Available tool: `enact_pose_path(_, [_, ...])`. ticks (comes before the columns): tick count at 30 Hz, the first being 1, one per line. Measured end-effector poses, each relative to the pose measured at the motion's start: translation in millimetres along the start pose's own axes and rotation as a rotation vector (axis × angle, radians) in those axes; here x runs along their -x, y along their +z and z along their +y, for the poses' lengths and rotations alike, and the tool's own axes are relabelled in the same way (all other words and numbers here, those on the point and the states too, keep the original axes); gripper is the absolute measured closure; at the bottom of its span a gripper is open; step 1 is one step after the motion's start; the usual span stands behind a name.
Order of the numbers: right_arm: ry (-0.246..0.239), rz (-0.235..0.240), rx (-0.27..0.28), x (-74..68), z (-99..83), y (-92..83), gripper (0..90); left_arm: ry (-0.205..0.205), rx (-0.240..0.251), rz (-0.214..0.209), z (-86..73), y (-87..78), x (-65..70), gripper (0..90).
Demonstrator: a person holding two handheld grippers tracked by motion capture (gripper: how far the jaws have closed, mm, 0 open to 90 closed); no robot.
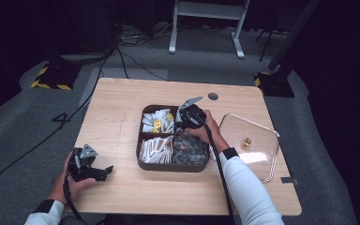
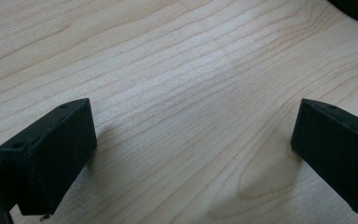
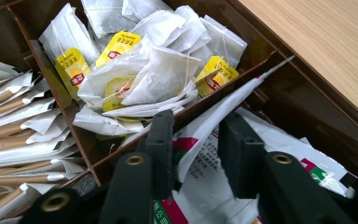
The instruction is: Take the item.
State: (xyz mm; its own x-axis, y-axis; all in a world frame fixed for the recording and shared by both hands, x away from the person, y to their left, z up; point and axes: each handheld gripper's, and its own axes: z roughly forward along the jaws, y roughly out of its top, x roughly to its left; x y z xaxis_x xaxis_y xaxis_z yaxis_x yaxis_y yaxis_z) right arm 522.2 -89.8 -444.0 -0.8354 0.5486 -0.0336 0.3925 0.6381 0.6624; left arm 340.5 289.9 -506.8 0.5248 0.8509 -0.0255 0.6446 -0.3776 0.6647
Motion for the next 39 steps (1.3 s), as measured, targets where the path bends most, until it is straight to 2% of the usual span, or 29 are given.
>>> enact_pose_path(1, [0.0,0.0,0.0,0.0,0.0,0.0,70.3,0.0,0.0,0.0,0.0,0.0,0.0,0.3])
enact_pose_path(2, [0.001,0.005,0.006,0.0,0.1,-0.4,76.6,0.003,-0.001,-0.001,0.0,0.0,-0.2,0.2])
enact_pose_path(3, [0.001,0.005,0.006,0.0,0.1,-0.4,76.6,0.003,-0.002,-0.001,0.0,-0.1,-0.2,0.2])
enact_pose_path(4, [-0.002,0.005,0.007,-0.6,0.0,-0.6,81.0,0.003,-0.001,-0.001,0.0,0.0,-0.2,0.3])
enact_pose_path(8, [-0.007,0.012,0.016,-1.8,-0.1,-2.9,87.1,0.003,-0.002,-0.001,0.0,-0.1,-0.2,0.3])
enact_pose_path(21, [0.008,0.01,0.091,-3.5,-2.2,-22.7,88.6,0.002,0.0,0.0,0.0,0.0,-0.1,0.3])
enact_pose_path(24, [0.02,0.009,0.124,-2.7,-3.8,-33.7,89.1,-0.001,0.0,0.001,0.0,0.0,0.1,0.3])
enact_pose_path(26, [0.021,0.026,0.147,-2.9,-4.3,-38.9,89.2,-0.002,0.001,0.001,0.0,0.1,0.2,0.3])
enact_pose_path(30, [0.0,0.003,0.146,-6.3,-3.8,-44.4,89.3,-0.002,-0.002,0.001,0.1,-0.1,0.1,0.2])
enact_pose_path(39, [0.003,0.001,0.189,-6.8,-4.1,-59.3,89.3,-0.002,0.0,0.001,0.0,0.0,0.2,0.3])
